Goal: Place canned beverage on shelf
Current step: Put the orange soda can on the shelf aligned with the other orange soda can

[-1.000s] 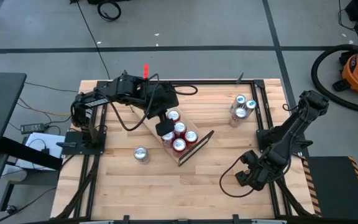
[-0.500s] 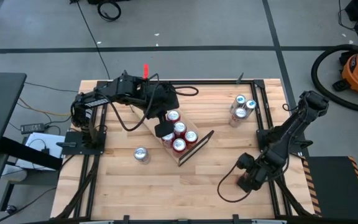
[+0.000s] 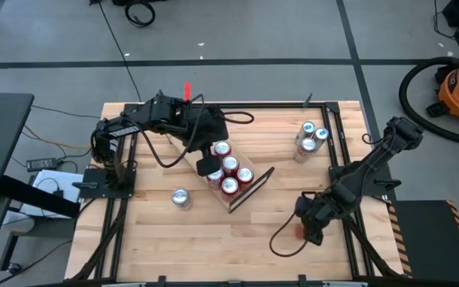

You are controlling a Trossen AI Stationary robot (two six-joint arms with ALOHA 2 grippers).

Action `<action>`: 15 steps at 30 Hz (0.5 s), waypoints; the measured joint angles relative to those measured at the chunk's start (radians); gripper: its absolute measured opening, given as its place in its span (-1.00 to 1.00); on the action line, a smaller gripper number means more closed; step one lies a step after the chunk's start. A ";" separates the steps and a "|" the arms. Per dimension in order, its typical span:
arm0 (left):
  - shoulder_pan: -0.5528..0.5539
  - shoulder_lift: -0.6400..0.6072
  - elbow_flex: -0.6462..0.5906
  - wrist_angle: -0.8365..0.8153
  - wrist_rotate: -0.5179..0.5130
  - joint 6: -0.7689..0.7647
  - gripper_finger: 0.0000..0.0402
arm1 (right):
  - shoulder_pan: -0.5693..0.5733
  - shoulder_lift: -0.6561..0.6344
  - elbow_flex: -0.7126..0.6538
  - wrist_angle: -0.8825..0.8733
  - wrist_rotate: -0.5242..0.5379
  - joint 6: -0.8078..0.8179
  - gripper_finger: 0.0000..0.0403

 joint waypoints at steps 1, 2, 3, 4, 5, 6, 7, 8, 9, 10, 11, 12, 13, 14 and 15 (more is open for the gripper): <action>0.000 0.000 0.000 -0.012 0.000 0.000 0.97 | -0.010 0.002 0.019 -0.020 0.024 -0.028 0.72; 0.000 0.000 0.000 -0.022 0.006 0.000 0.97 | -0.023 0.008 0.042 -0.047 0.046 -0.061 0.72; 0.000 0.000 0.000 -0.029 0.020 0.000 0.97 | -0.034 0.016 0.064 -0.073 0.062 -0.098 0.72; 0.001 0.000 0.000 -0.033 0.044 0.001 0.97 | -0.046 0.027 0.089 -0.102 0.070 -0.138 0.72; 0.001 0.000 0.000 -0.032 0.072 0.006 0.97 | -0.058 0.041 0.115 -0.129 0.071 -0.179 0.72; 0.000 0.000 0.000 -0.031 0.104 0.016 0.97 | -0.069 0.055 0.143 -0.159 0.069 -0.223 0.72; 0.000 0.000 0.000 -0.028 0.141 0.025 0.97 | -0.081 0.072 0.172 -0.191 0.069 -0.264 0.72; -0.004 0.000 -0.004 -0.018 0.175 0.032 0.97 | -0.091 0.090 0.201 -0.226 0.069 -0.304 0.72; -0.009 0.000 -0.011 -0.003 0.210 0.041 0.97 | -0.102 0.109 0.234 -0.264 0.070 -0.341 0.72; -0.015 0.000 -0.020 0.009 0.239 0.050 0.97 | -0.111 0.126 0.267 -0.301 0.077 -0.376 0.72; -0.022 0.001 -0.023 0.010 0.255 0.057 0.97 | -0.118 0.142 0.302 -0.330 0.089 -0.407 0.72; -0.032 0.003 -0.024 0.010 0.262 0.068 0.97 | -0.125 0.153 0.336 -0.357 0.105 -0.436 0.72; -0.041 0.004 -0.024 0.012 0.262 0.080 0.97 | -0.132 0.162 0.369 -0.381 0.122 -0.460 0.72; -0.050 0.005 -0.023 0.014 0.261 0.092 0.97 | -0.137 0.167 0.403 -0.404 0.140 -0.479 0.72; -0.057 0.005 -0.023 0.016 0.257 0.103 0.97 | -0.142 0.171 0.434 -0.424 0.162 -0.493 0.72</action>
